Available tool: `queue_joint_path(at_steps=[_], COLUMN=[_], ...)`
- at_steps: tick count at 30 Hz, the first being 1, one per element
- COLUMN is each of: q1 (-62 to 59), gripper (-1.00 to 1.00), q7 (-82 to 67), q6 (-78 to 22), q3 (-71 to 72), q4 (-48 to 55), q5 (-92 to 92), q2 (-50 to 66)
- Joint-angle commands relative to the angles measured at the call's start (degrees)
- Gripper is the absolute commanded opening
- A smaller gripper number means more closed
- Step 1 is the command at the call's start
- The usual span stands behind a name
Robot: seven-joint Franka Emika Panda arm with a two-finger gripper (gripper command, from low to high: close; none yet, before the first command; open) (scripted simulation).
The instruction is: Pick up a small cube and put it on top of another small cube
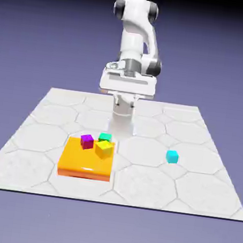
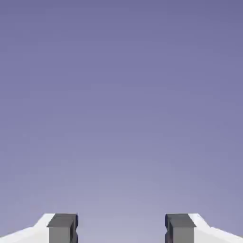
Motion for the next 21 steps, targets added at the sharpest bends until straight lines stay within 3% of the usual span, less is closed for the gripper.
queue_joint_path(at_steps=[1, 21], q1=[1.4, 30.4], gripper=[0.00, 0.00], q7=[-2.5, -52.3], q6=[-0.1, -1.9], q3=[0.1, 2.7], q4=[-0.2, -3.3], q5=[1.4, 30.0], q2=[0.9, 18.1])
